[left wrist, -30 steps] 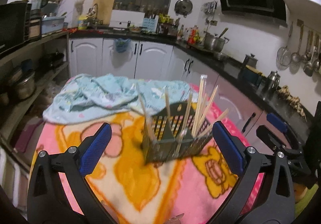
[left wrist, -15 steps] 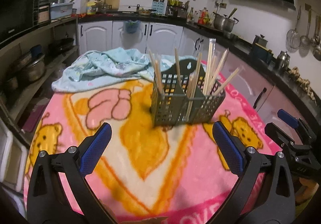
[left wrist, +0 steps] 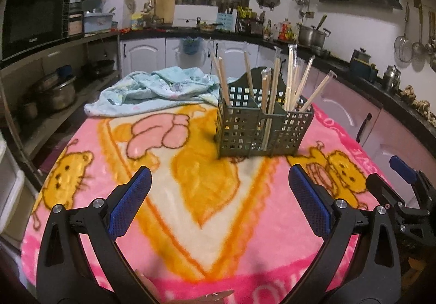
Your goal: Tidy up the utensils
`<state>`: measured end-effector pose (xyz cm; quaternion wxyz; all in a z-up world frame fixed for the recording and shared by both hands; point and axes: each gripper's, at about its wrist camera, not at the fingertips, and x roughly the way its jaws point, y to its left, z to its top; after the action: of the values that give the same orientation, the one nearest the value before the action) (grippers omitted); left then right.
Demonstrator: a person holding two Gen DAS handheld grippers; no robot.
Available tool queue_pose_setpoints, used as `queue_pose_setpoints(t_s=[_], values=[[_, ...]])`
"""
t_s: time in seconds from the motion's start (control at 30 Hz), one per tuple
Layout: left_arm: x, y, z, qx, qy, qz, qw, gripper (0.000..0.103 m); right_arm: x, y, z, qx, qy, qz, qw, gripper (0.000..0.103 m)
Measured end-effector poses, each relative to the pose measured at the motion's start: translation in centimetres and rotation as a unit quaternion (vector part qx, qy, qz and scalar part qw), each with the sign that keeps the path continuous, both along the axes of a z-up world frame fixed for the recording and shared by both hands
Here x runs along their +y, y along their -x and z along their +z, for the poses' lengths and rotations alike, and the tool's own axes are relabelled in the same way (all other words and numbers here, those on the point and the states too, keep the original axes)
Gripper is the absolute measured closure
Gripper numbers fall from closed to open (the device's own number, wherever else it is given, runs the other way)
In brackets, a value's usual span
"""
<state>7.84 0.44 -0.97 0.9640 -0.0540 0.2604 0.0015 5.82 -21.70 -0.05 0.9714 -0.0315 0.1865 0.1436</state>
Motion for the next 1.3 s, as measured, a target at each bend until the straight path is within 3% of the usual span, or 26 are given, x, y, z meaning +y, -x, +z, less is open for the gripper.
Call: queue_pose_setpoints(t_s=[0.17,1.3], values=[[0.53,0.42,-0.03,-0.02,0.009,0.005,0.9997,0.011,-0.16,0.7,0.0,-0.033,-0.005,0.007,0.999,0.006],[0.47,0.26,-0.23,-0.025,0.014,0.004,0.9996,0.011,0.24,0.93,0.35,-0.035,-0.008,0.011,0.999,0.006]])
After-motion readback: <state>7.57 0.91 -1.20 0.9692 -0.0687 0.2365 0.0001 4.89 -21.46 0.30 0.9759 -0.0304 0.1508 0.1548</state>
